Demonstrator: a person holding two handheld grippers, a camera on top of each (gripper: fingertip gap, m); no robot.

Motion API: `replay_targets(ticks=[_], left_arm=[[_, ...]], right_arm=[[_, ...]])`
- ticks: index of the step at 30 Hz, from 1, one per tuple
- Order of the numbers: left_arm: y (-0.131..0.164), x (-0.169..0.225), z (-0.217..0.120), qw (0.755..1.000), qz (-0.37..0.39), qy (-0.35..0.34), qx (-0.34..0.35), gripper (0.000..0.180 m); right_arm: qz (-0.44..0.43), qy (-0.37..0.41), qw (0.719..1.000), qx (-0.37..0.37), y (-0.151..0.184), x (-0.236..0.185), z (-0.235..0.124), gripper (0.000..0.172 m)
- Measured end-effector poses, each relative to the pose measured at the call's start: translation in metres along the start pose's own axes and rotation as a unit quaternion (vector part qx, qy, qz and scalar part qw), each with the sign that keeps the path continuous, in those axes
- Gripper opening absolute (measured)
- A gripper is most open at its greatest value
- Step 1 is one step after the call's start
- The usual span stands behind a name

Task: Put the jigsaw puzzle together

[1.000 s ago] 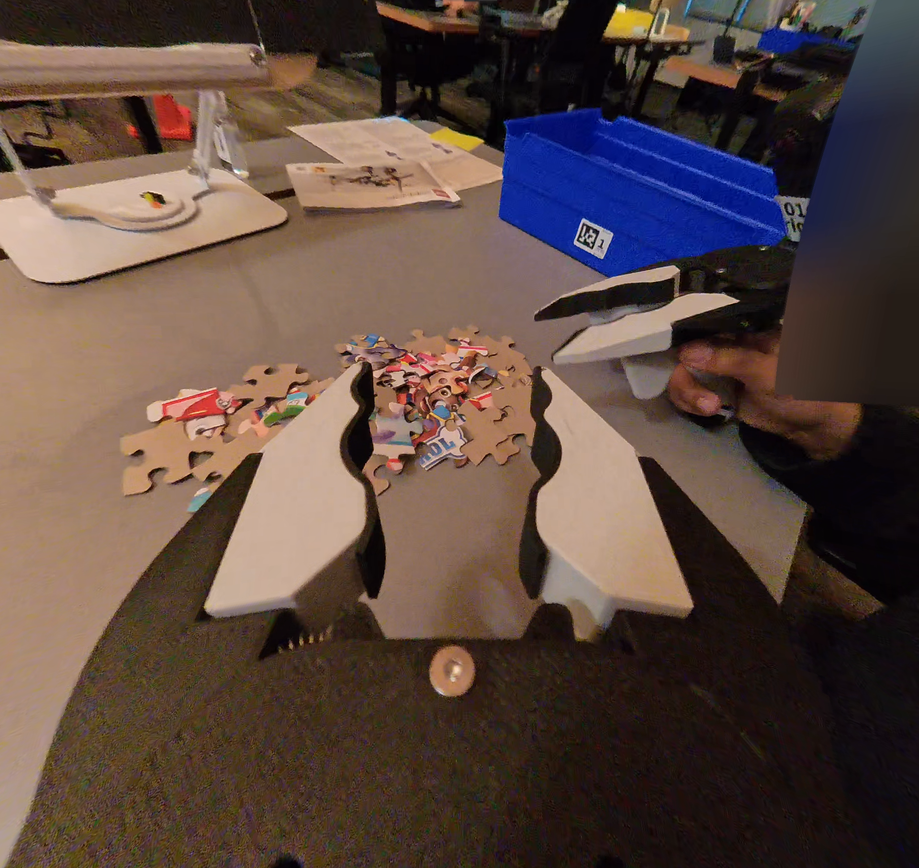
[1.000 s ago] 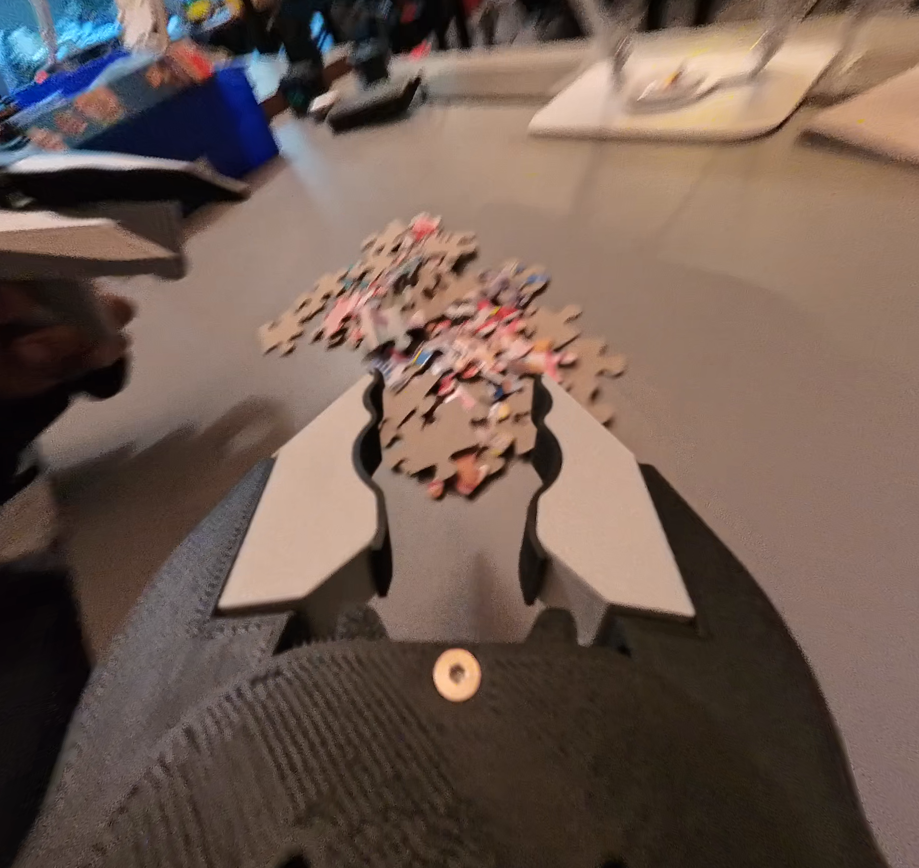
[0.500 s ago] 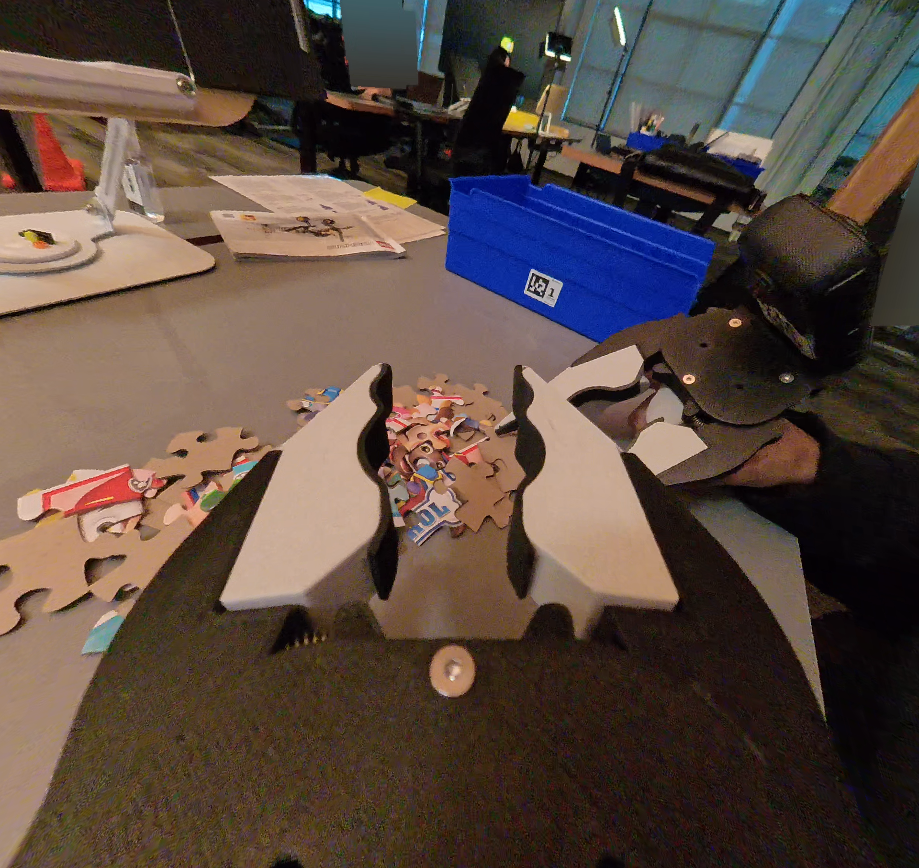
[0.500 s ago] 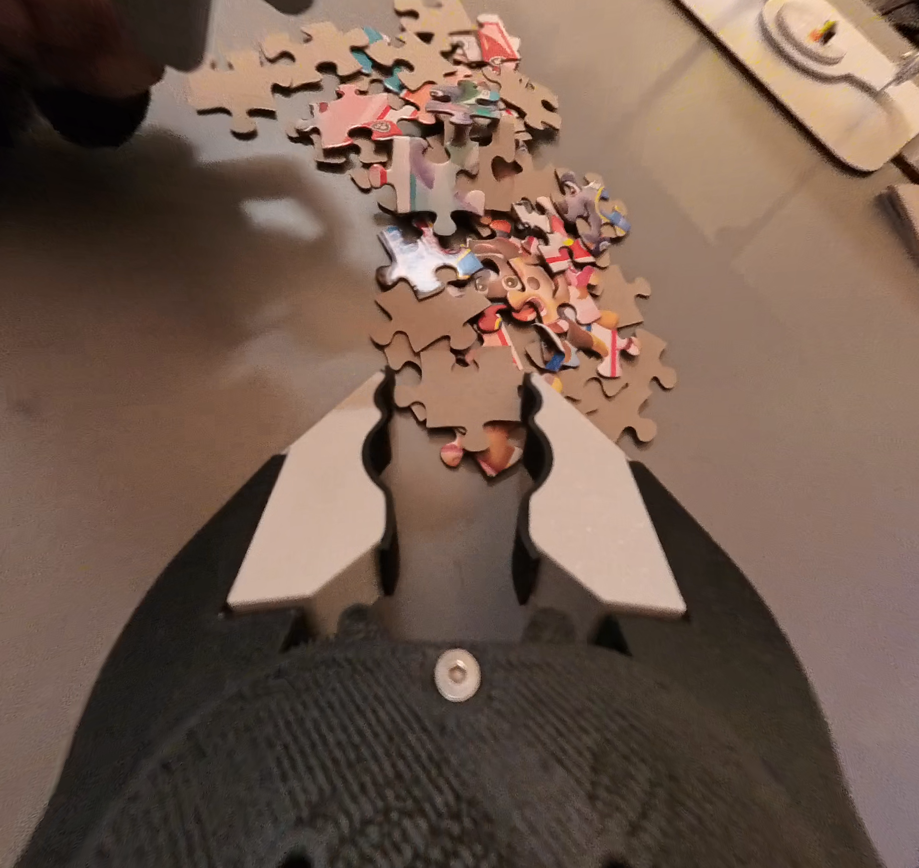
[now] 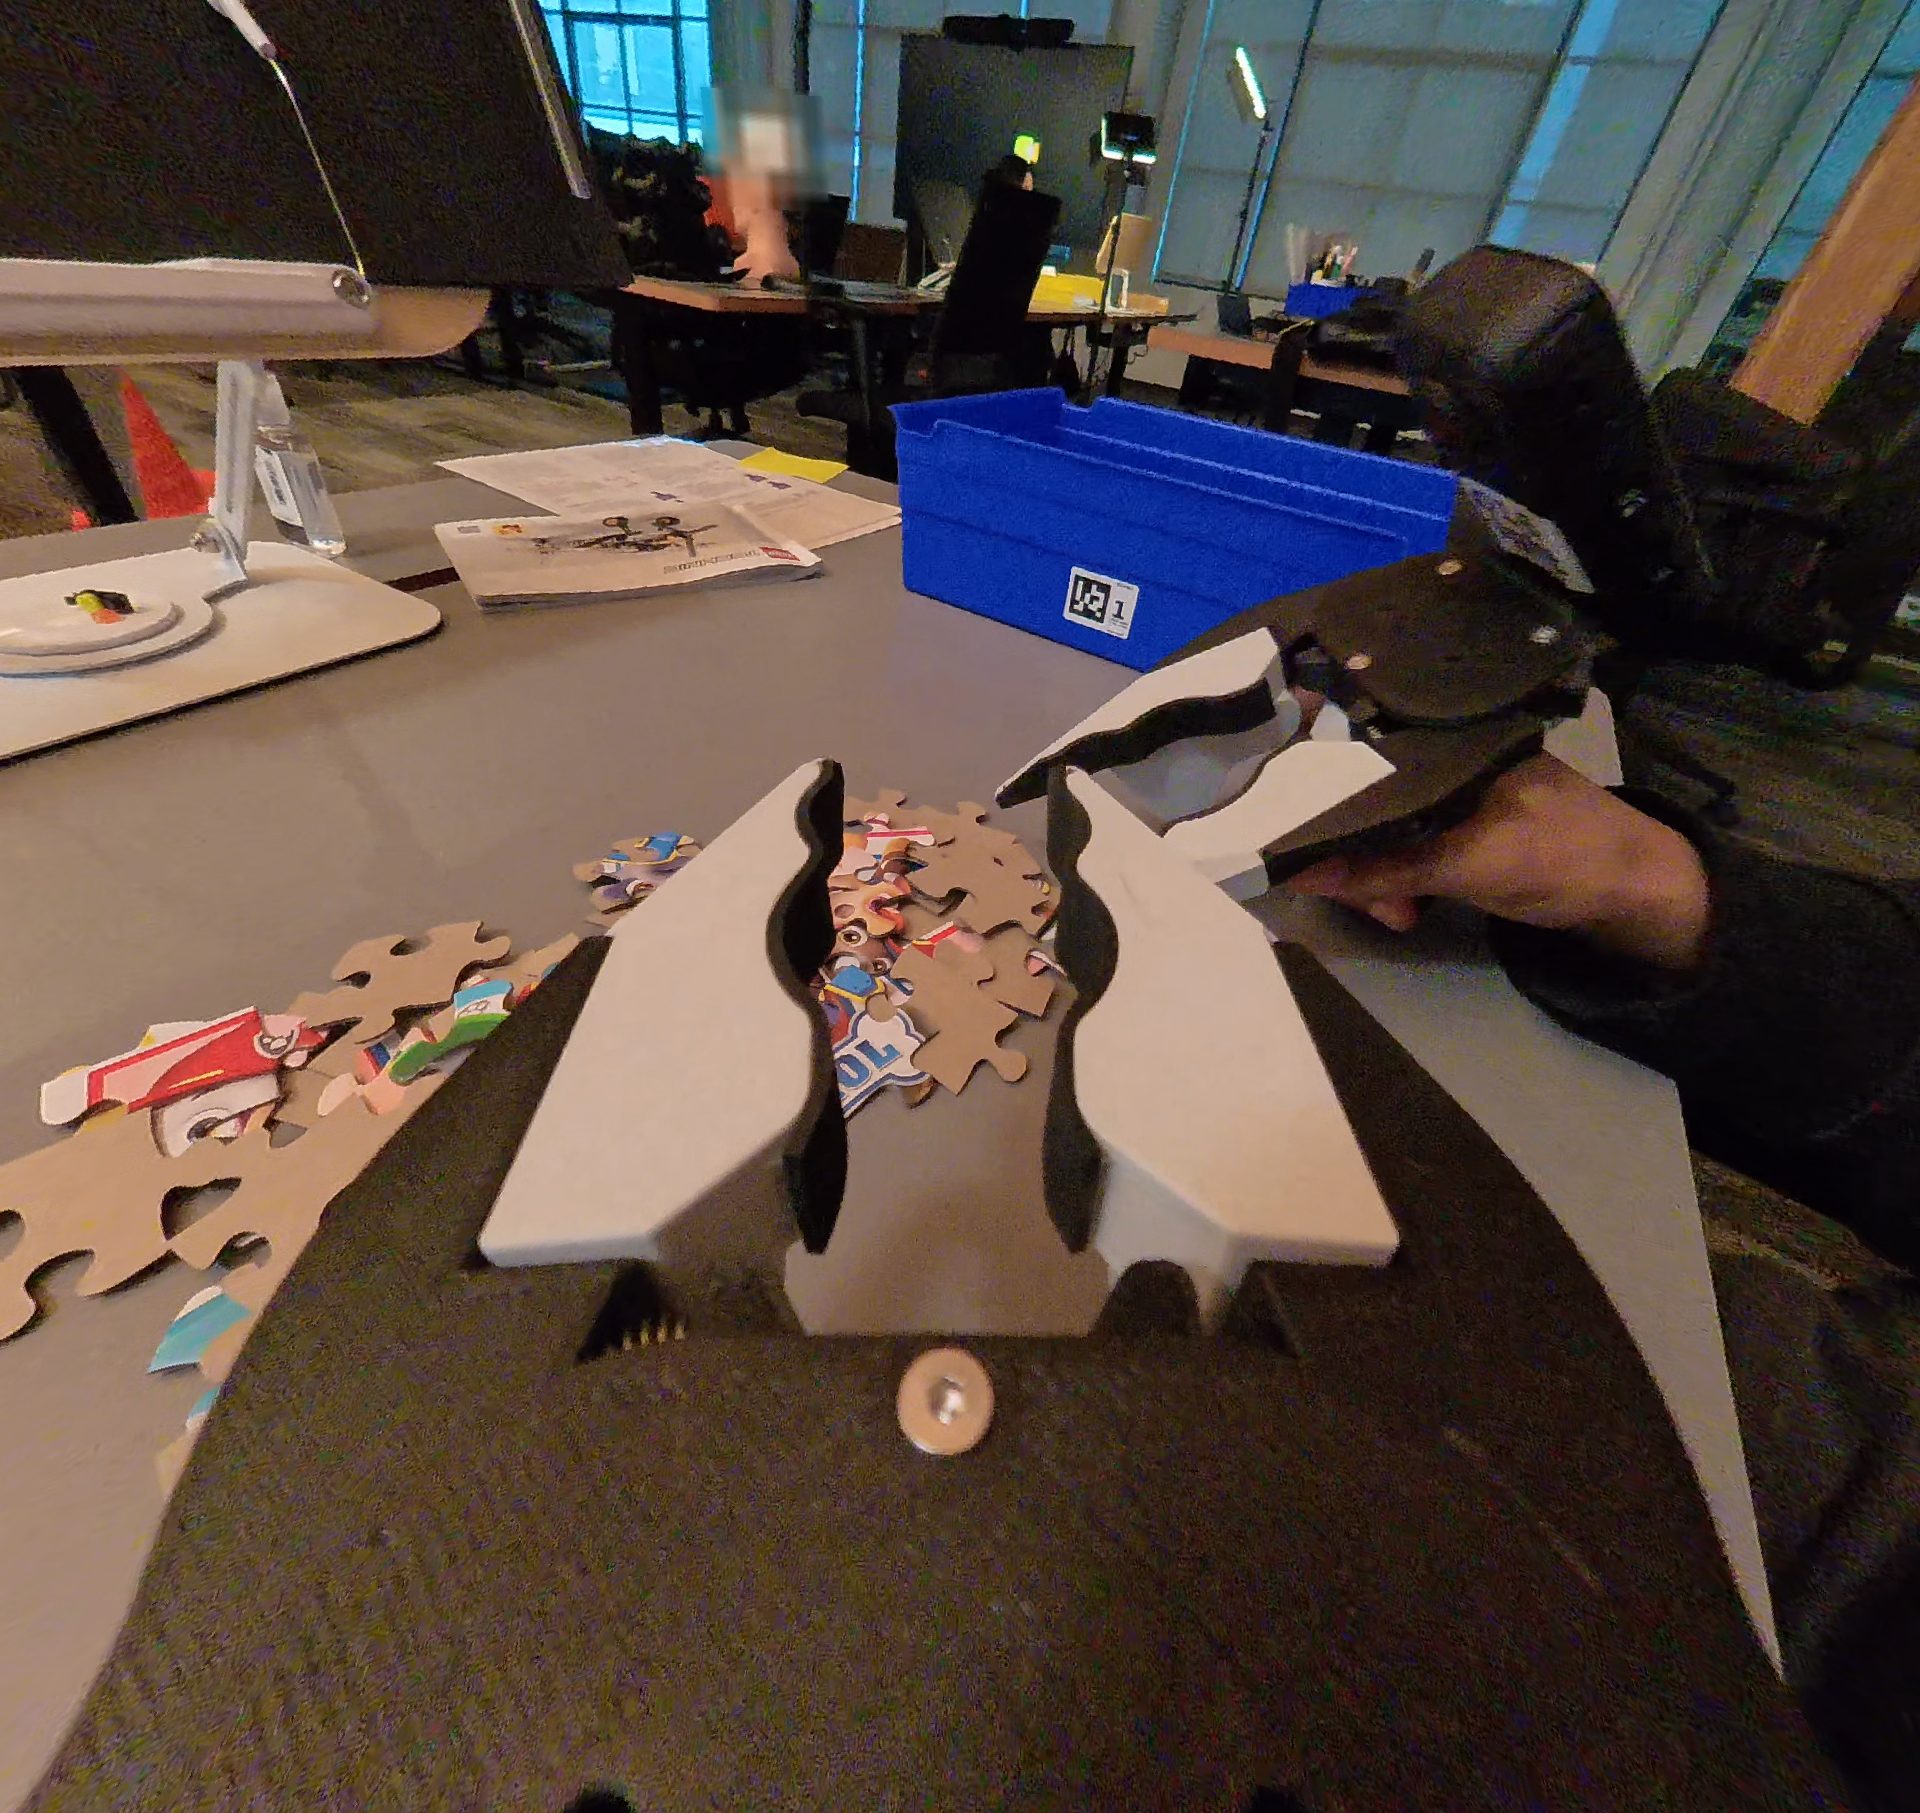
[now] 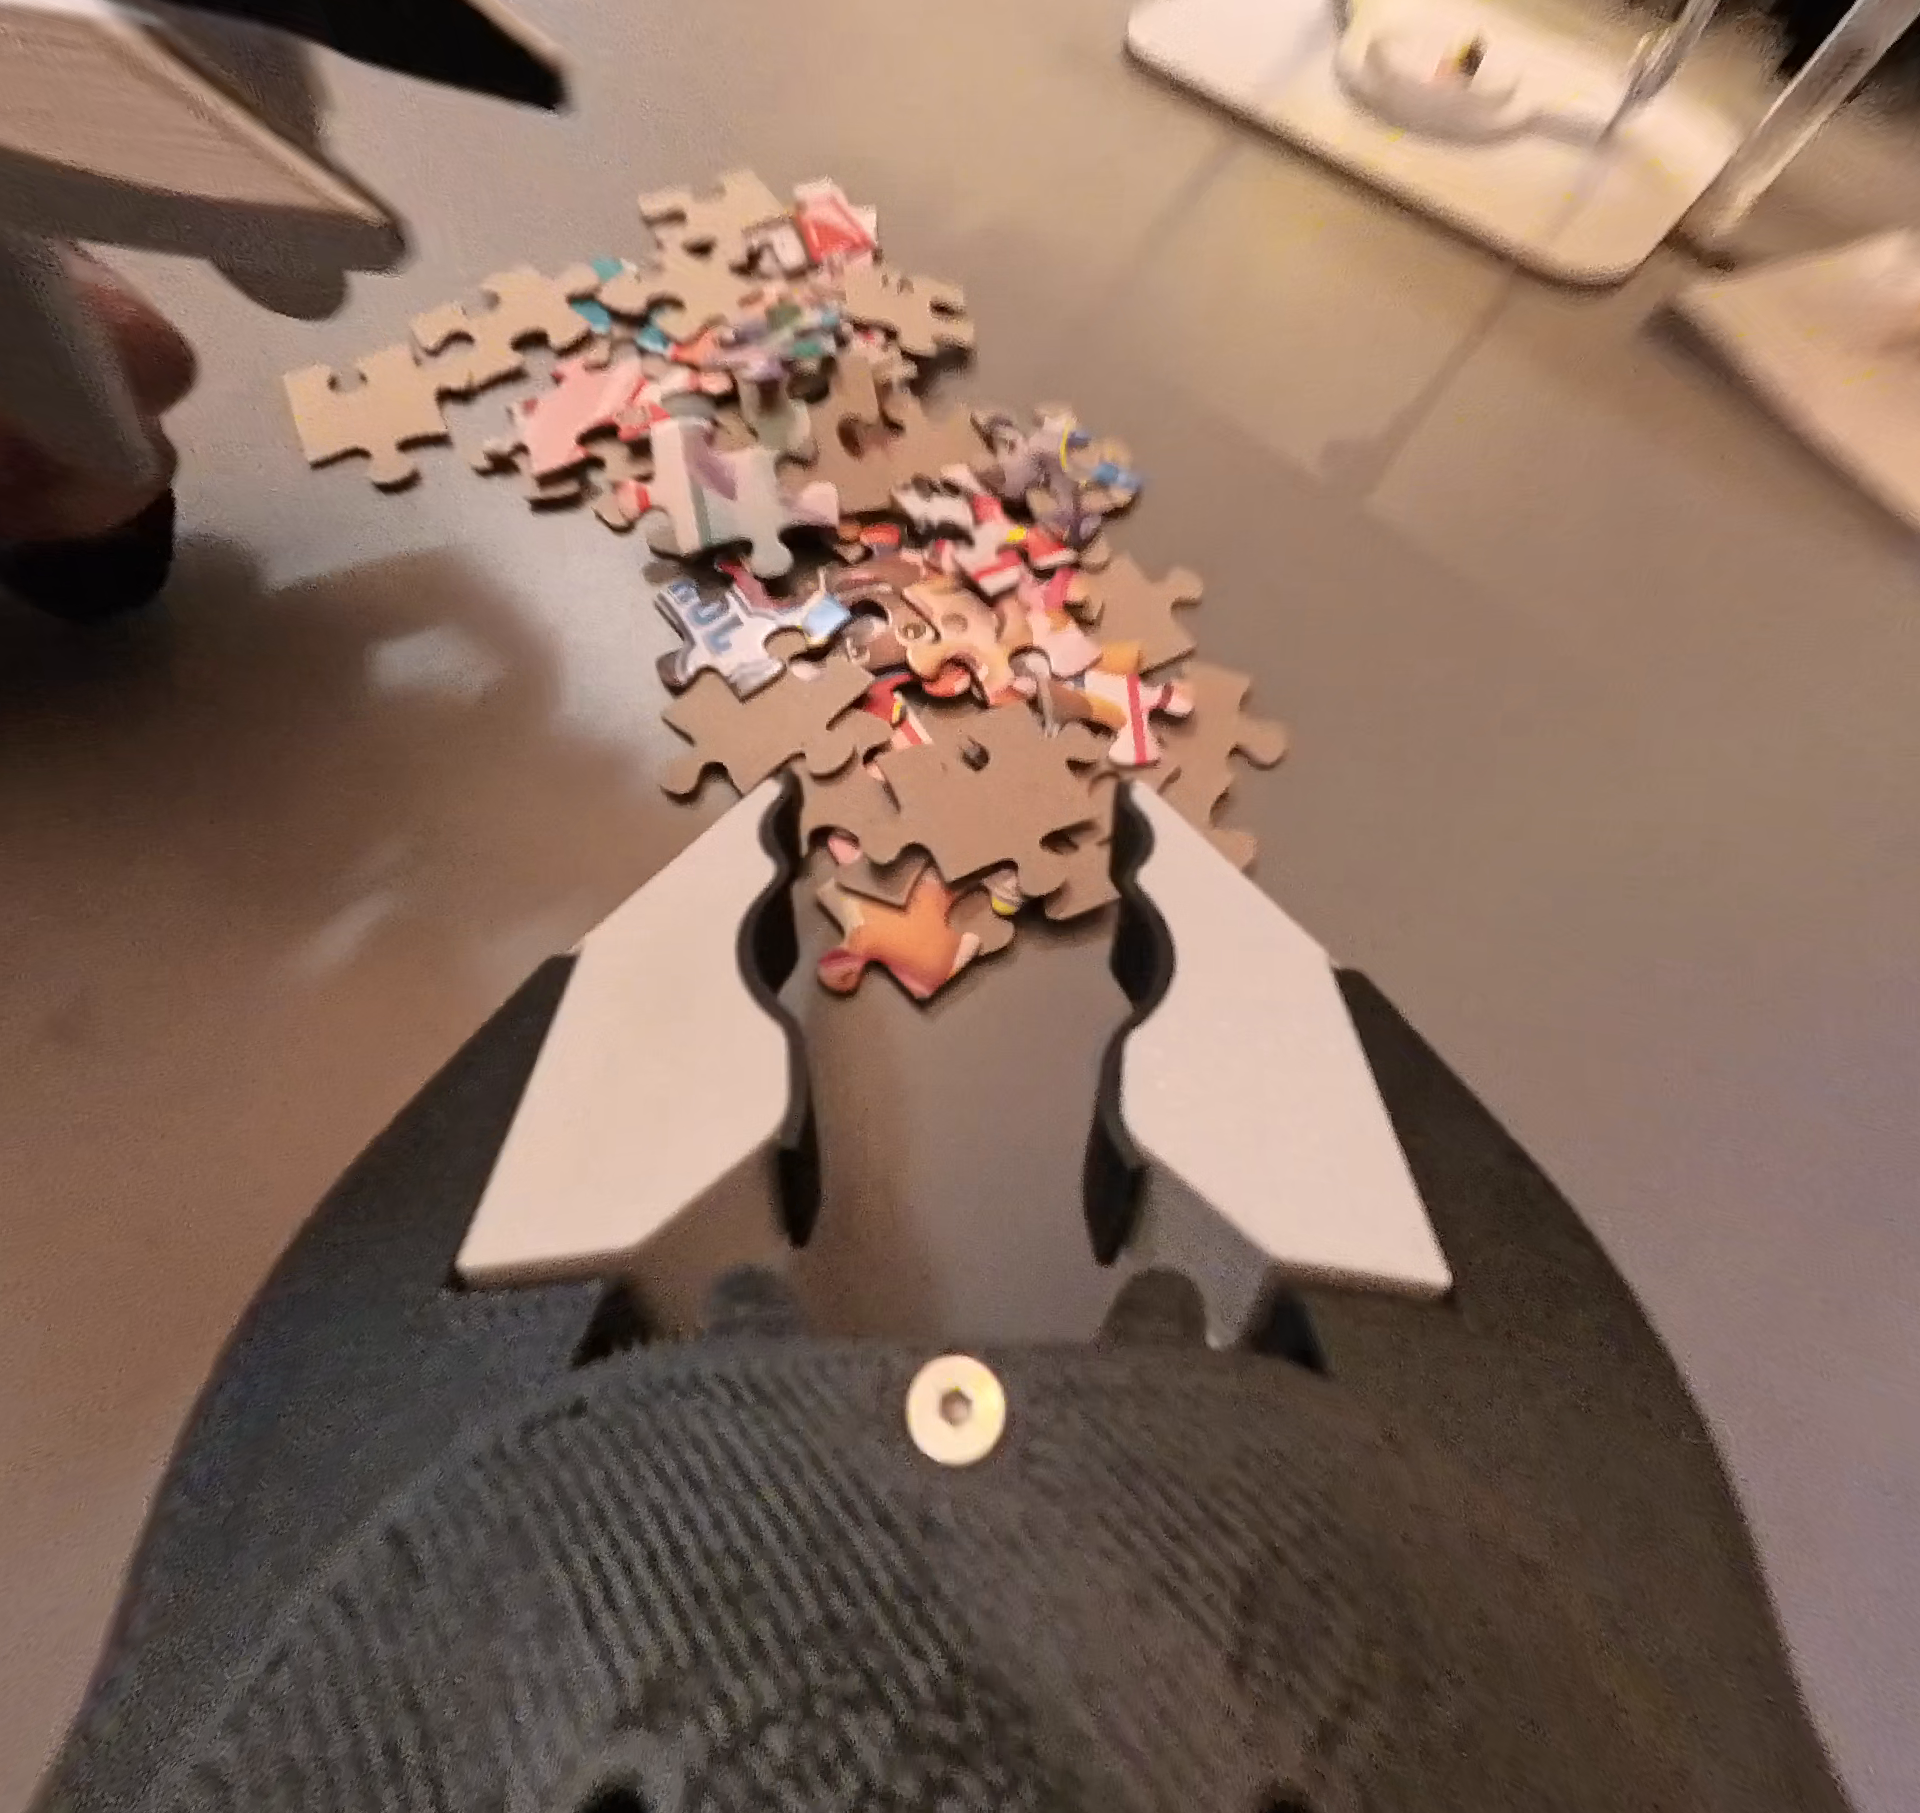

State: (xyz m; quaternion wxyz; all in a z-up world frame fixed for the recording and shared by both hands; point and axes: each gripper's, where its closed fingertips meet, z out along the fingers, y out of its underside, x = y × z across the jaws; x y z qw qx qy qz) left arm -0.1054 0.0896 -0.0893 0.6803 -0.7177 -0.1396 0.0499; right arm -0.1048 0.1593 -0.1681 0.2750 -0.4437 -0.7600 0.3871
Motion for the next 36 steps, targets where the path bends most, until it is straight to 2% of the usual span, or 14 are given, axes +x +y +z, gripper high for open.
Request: replay_targets(ticks=[4,7,8,9,14,17,21,24,26,28,31,33,34,36], left_arm=[[0.000,-0.001,0.000,1.000,-0.007,-0.001,0.003,0.036],[-0.001,-0.002,-0.001,1.000,-0.014,-0.002,0.007,0.035],[-0.001,-0.003,-0.001,1.000,-0.015,-0.002,0.008,0.035],[-0.001,-0.003,-0.001,1.000,-0.014,-0.002,0.008,0.035],[-0.002,-0.001,-0.002,1.000,-0.004,0.001,0.011,0.035],[0.001,0.005,0.000,1.000,-0.001,0.017,0.005,0.035],[0.003,0.011,0.002,1.000,0.008,0.029,0.000,0.035],[0.004,0.025,0.002,0.997,-0.020,0.081,-0.003,0.036],[0.009,0.041,0.002,0.987,-0.064,0.144,-0.022,0.040],[0.010,0.048,0.003,0.979,-0.095,0.175,-0.034,0.043],[0.008,0.050,0.001,0.977,-0.102,0.184,-0.026,0.031],[0.010,0.052,0.002,0.975,-0.109,0.188,-0.034,0.006],[0.010,0.057,0.002,0.972,-0.112,0.203,-0.038,0.000],[0.008,0.060,0.002,0.971,-0.110,0.209,-0.035,0.000]], right_arm=[[0.020,-0.007,0.998,-0.055,0.014,0.002,0.011,0.064],[0.017,-0.013,0.999,-0.050,0.012,0.000,0.011,0.050],[0.019,-0.016,0.999,-0.041,0.010,-0.001,0.009,0.037],[0.019,-0.021,0.999,-0.028,0.007,-0.002,0.007,0.033],[0.006,-0.037,0.996,0.083,-0.019,-0.007,-0.018,0.032],[-0.009,-0.020,0.988,0.151,-0.032,-0.007,-0.037,0.032],[-0.051,-0.036,0.981,0.183,-0.037,-0.024,-0.047,0.032],[-0.083,-0.049,0.975,0.199,-0.041,-0.041,-0.049,0.032],[-0.123,-0.032,0.971,0.202,-0.042,-0.048,-0.050,0.032],[-0.164,-0.014,0.965,0.205,-0.043,-0.054,-0.049,0.032],[-0.204,-0.001,0.956,0.210,-0.044,-0.062,-0.049,0.032],[-0.219,0.002,0.951,0.218,-0.047,-0.066,-0.050,0.032],[-0.222,0.004,0.950,0.221,-0.048,-0.067,-0.050,0.031],[-0.218,0.003,0.950,0.224,-0.048,-0.065,-0.049,0.030]])
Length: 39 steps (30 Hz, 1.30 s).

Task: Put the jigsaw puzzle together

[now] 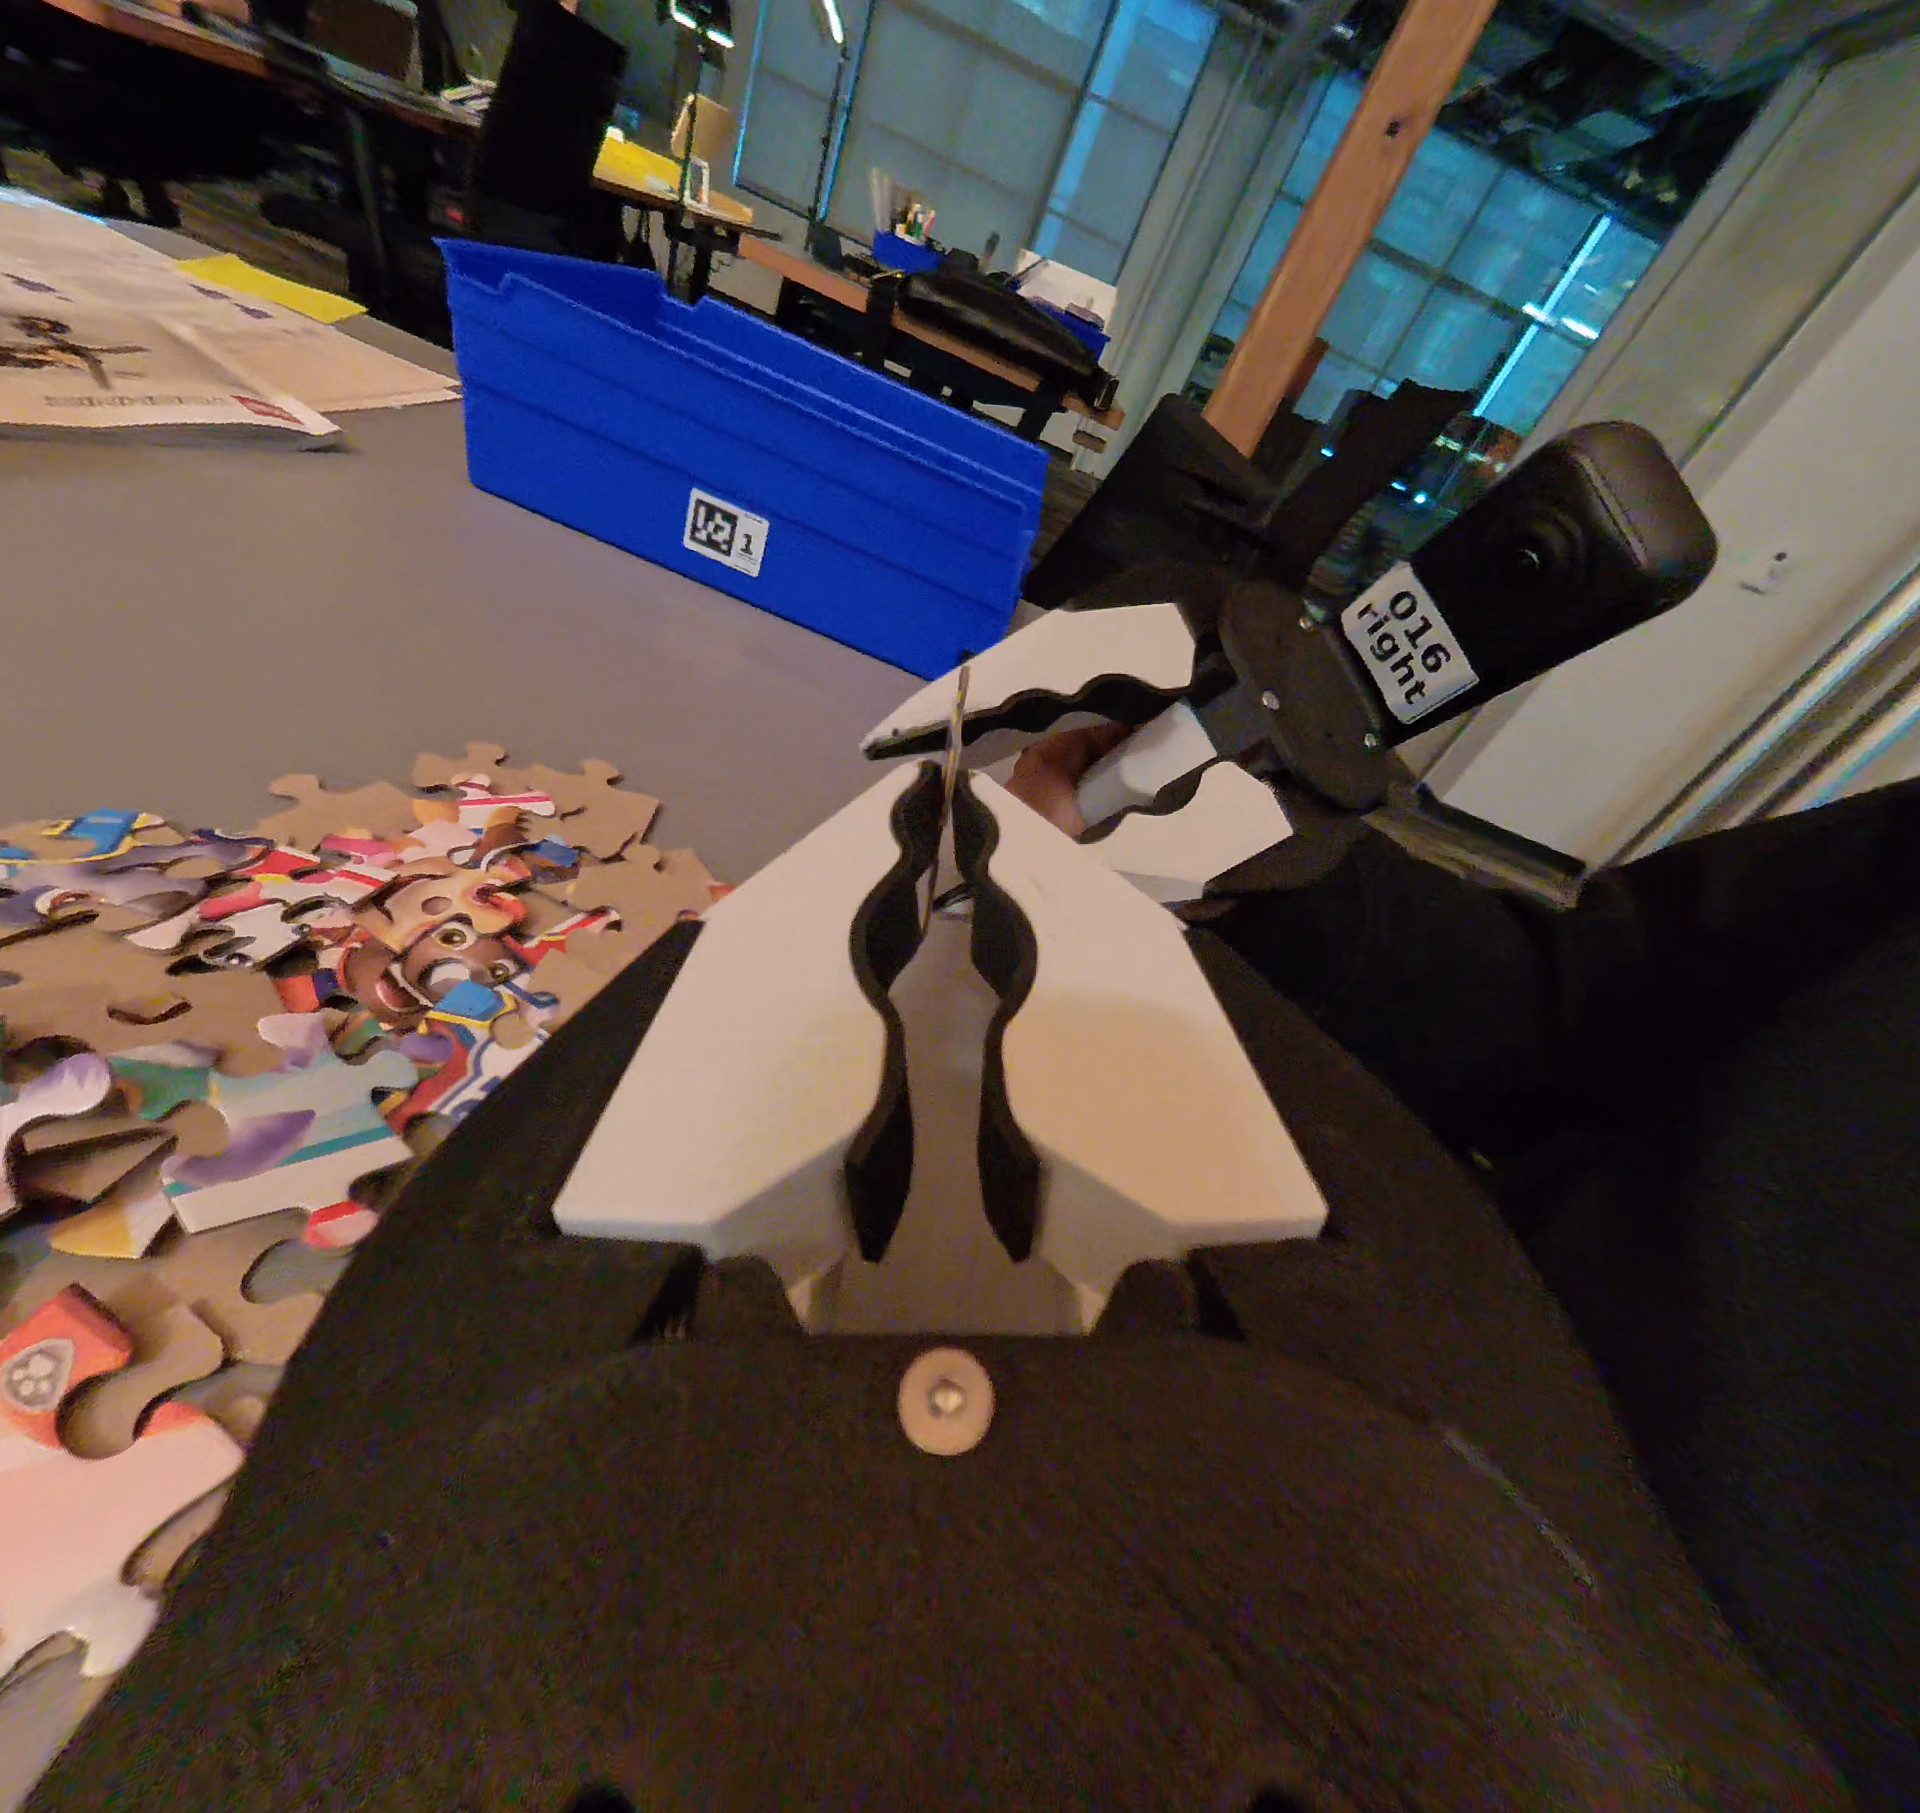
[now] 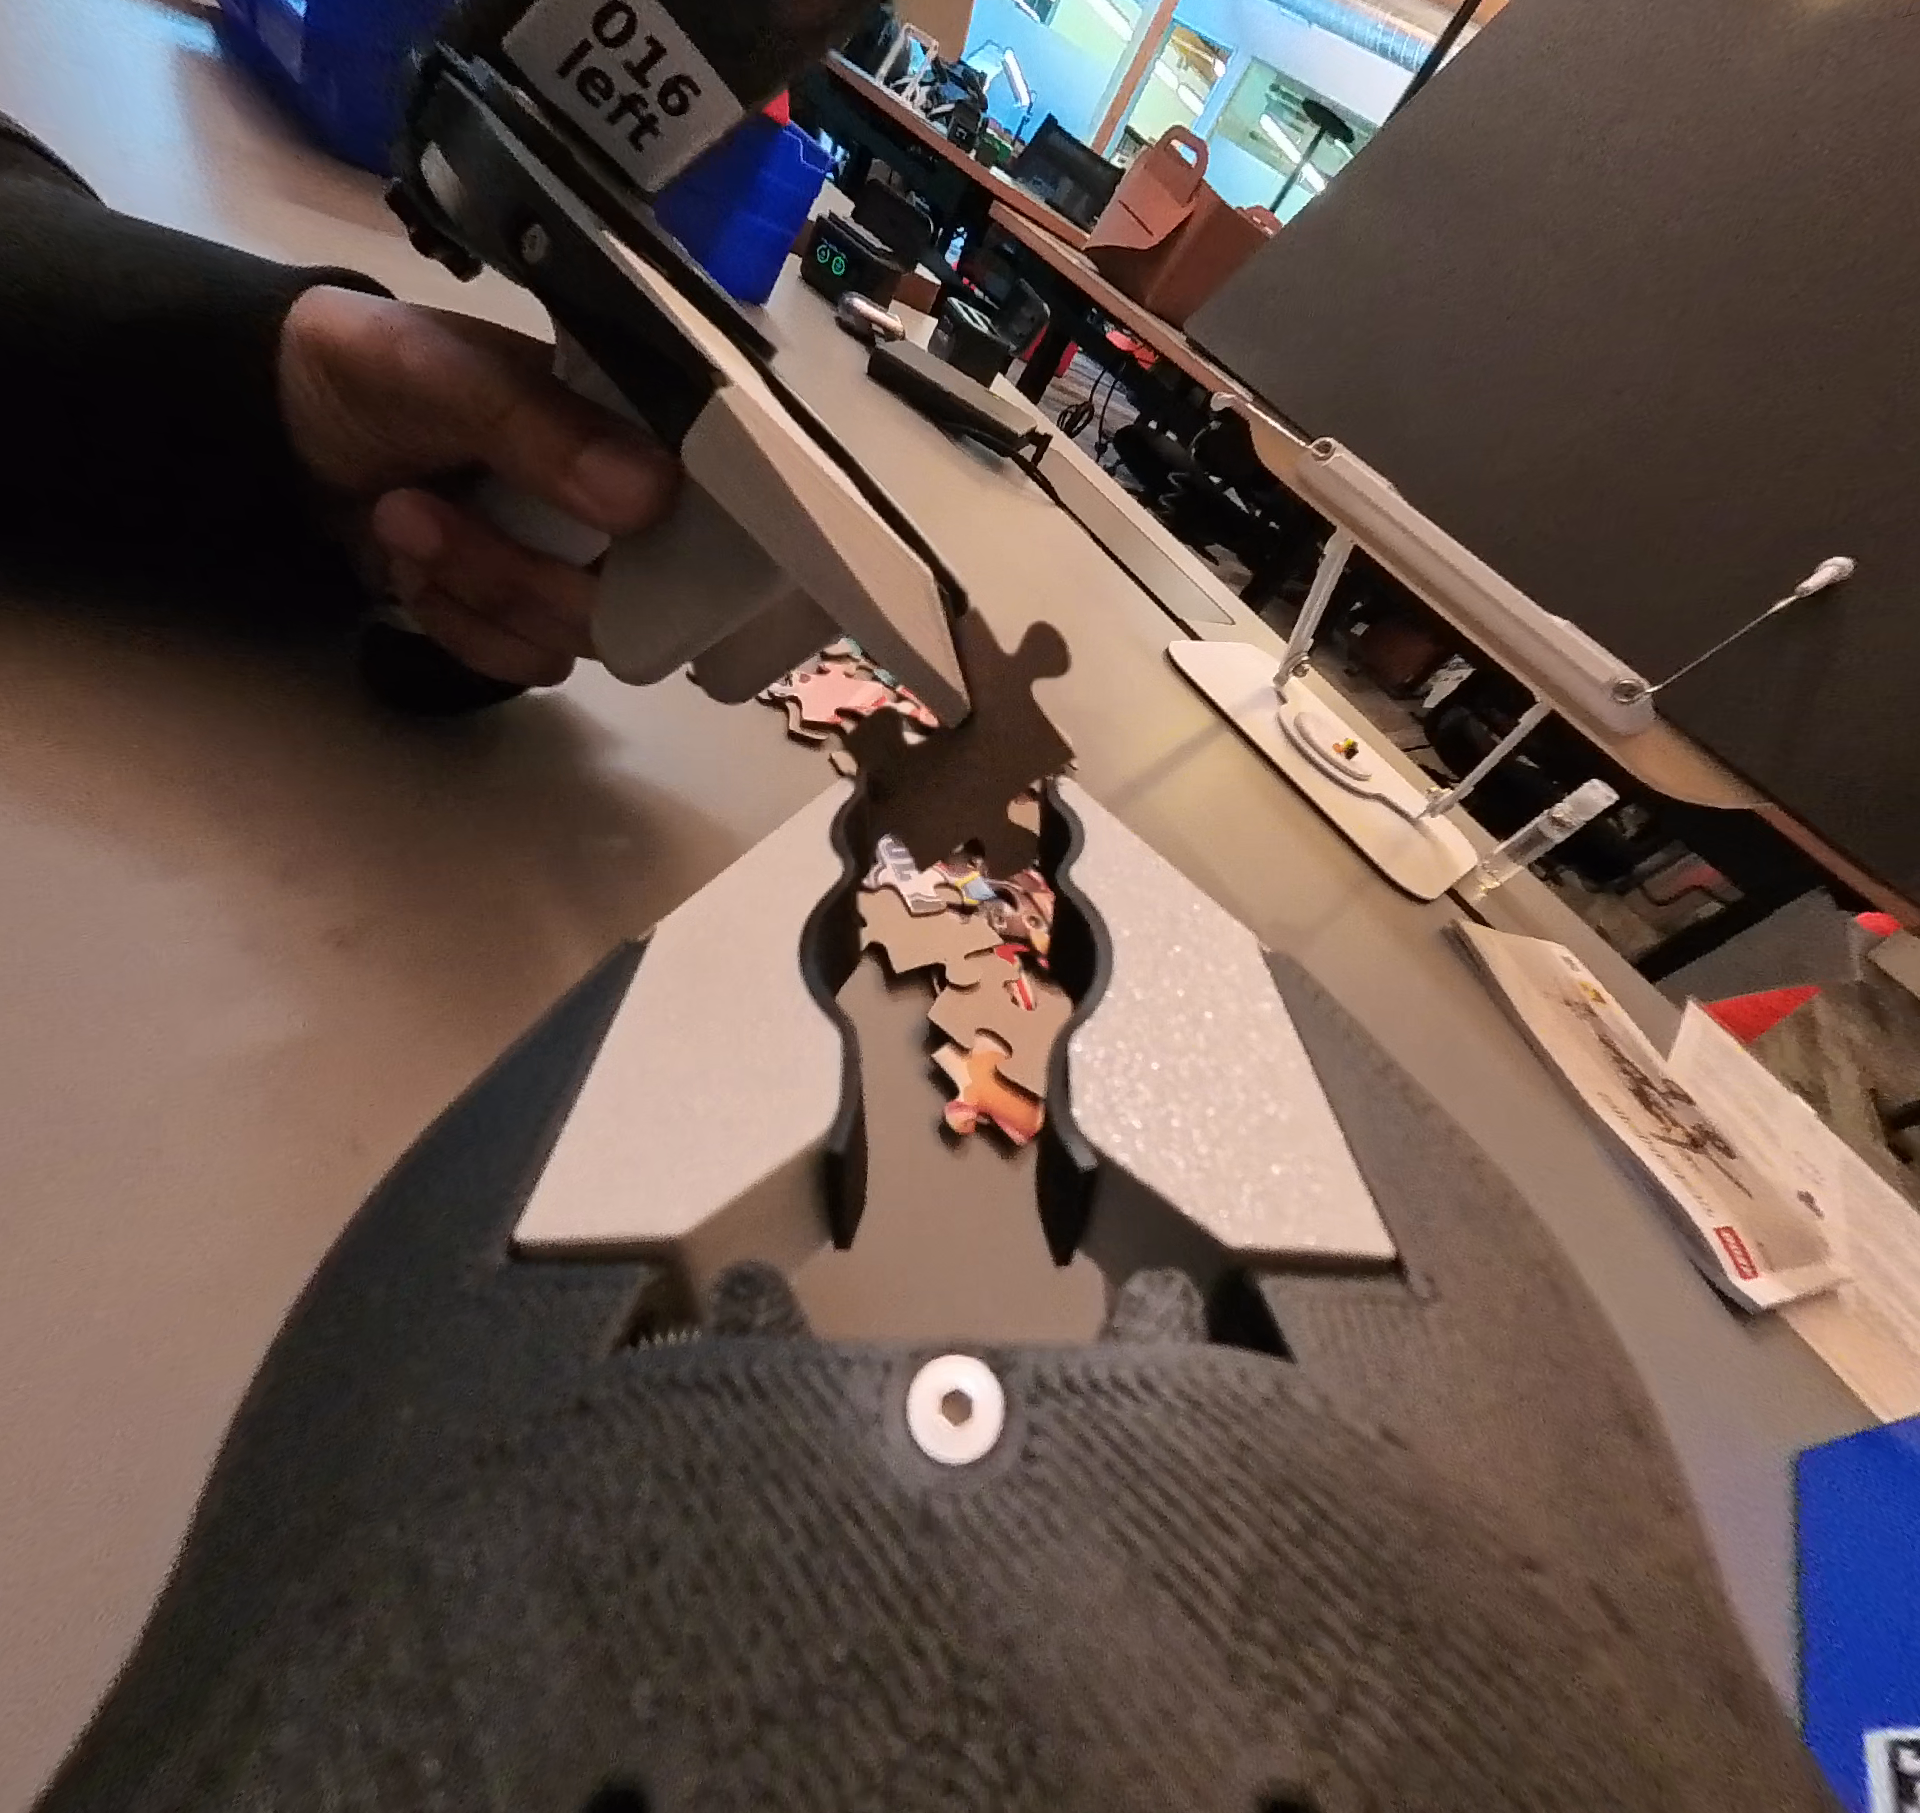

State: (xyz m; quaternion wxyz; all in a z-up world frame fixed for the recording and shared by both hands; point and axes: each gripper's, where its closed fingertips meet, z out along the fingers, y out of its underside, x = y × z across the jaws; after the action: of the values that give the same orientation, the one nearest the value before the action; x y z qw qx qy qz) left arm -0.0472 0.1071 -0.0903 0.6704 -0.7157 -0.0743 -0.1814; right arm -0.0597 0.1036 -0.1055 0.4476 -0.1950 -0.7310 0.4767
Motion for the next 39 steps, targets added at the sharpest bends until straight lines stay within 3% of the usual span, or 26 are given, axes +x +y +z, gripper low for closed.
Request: replay_targets(ticks=[6,10,13,16,19,22,25,29,34,39], left_arm=[[-0.006,0.006,-0.005,0.996,0.085,-0.026,0.017,0.000],[0.008,0.018,0.002,0.991,0.131,-0.007,-0.018,0.000],[0.011,0.023,0.004,0.990,0.138,0.005,-0.026,0.000],[0.009,0.014,0.002,0.993,0.114,-0.011,-0.021,0.005],[0.003,-0.002,-0.001,0.994,0.096,-0.053,-0.008,0.027],[-0.003,-0.009,-0.005,0.994,0.088,-0.070,0.008,0.032],[-0.006,-0.010,-0.006,0.995,0.078,-0.067,0.017,0.031],[-0.005,-0.011,-0.006,0.995,0.074,-0.068,0.015,0.030],[-0.005,-0.012,-0.007,0.994,0.075,-0.074,0.017,0.029],[-0.007,-0.013,-0.008,0.995,0.069,-0.074,0.021,0.028]], right_arm=[[0.140,-0.061,0.987,0.041,-0.006,0.004,-0.010,0.051],[0.218,-0.128,0.965,0.066,-0.012,0.001,-0.022,0.047],[0.199,-0.142,0.969,0.042,-0.004,-0.004,-0.022,0.029],[0.170,-0.145,0.974,0.027,0.000,-0.007,-0.024,0.001],[0.136,-0.127,0.983,-0.011,0.009,-0.003,-0.029,0.000],[0.050,-0.100,0.991,-0.068,0.018,0.002,-0.041,0.000],[-0.040,-0.116,0.979,-0.164,0.042,-0.007,-0.050,0.000],[-0.015,-0.174,0.951,-0.254,0.066,-0.019,-0.064,0.000],[0.036,-0.194,0.941,-0.276,0.077,-0.016,-0.082,0.007],[0.078,-0.168,0.944,-0.271,0.077,0.004,-0.093,0.016]])
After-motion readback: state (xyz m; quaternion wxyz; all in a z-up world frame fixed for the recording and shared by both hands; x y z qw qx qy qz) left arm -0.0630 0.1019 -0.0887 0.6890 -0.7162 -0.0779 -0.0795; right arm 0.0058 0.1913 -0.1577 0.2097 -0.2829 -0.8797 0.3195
